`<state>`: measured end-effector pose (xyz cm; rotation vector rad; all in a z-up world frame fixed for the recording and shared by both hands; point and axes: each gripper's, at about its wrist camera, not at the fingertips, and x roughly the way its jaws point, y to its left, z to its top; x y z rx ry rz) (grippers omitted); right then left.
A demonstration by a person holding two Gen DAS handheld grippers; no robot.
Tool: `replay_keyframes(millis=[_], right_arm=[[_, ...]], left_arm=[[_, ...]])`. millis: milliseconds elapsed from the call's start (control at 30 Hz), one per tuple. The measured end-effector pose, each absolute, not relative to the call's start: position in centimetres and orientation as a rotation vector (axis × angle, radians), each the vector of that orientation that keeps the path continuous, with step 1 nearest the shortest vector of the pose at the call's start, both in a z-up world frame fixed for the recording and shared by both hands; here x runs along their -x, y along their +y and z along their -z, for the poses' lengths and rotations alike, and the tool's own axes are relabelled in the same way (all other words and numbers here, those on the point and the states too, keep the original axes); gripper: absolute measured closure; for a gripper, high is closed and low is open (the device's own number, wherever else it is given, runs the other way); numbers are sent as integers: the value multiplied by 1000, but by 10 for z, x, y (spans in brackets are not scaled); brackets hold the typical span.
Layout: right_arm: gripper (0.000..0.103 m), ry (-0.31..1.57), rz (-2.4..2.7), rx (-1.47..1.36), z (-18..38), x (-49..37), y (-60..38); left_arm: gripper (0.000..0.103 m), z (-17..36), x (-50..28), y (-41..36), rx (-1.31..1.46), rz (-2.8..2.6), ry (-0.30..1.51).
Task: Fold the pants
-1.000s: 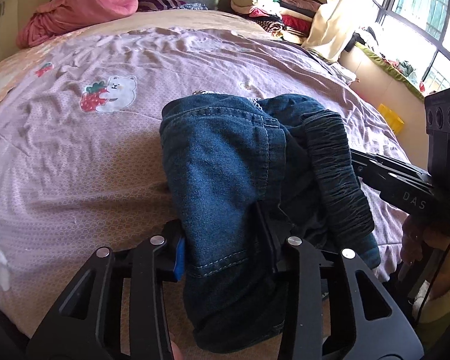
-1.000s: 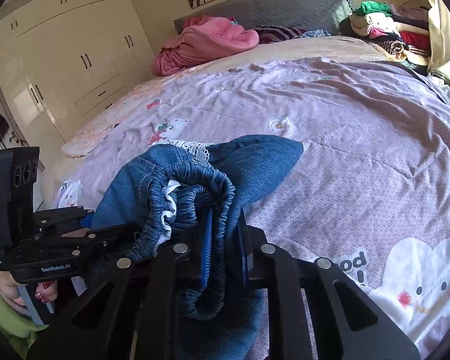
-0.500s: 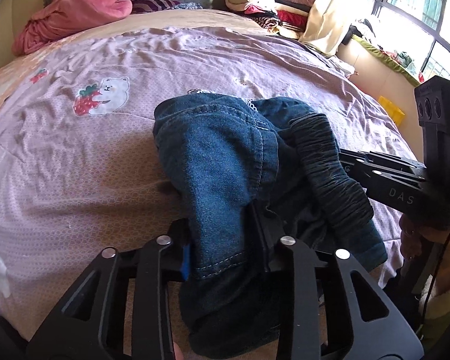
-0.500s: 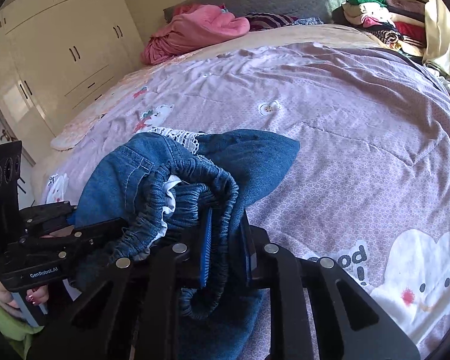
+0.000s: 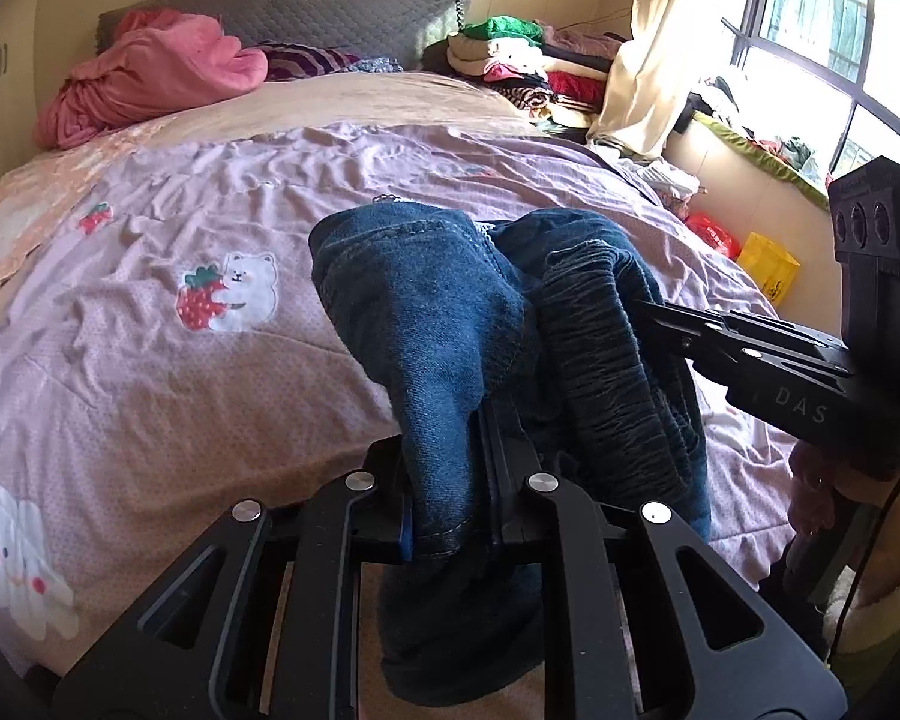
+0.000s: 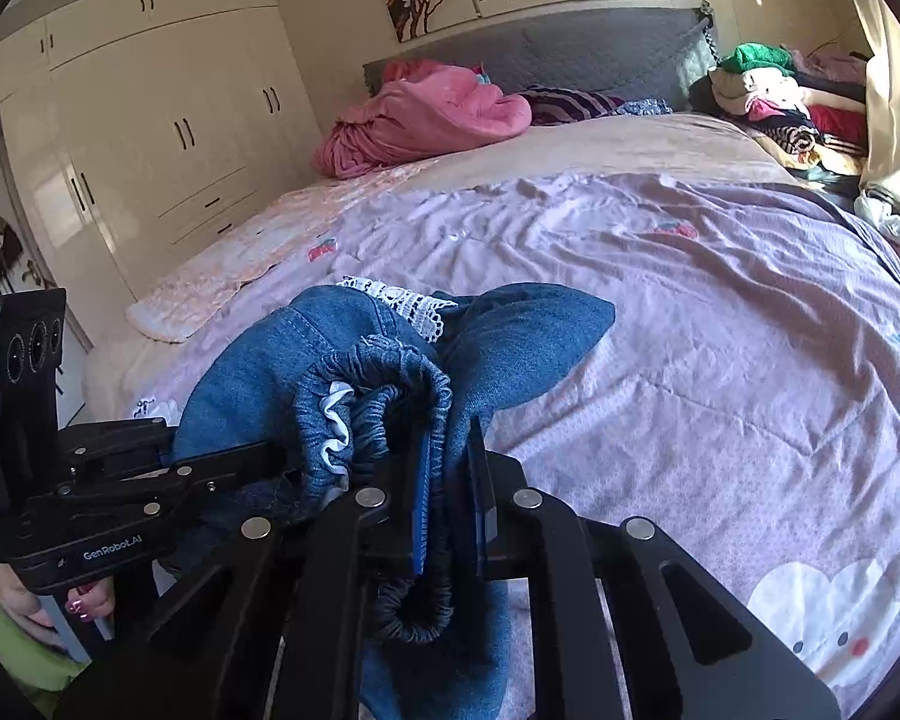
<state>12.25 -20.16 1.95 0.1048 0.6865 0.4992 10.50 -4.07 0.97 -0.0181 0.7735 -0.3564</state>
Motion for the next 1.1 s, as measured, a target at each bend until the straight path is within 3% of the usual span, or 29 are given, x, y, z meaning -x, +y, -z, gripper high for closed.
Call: replay_keyframes(millis=[433,1100], right_arm=[[93,662,-497,-25,-33,-190,-167],[91,889,-476,-167,54,-257,-184]], left_arm=[[94,-21,-159,-18,21,279,739],[88,39,-197,0,73,253,838]])
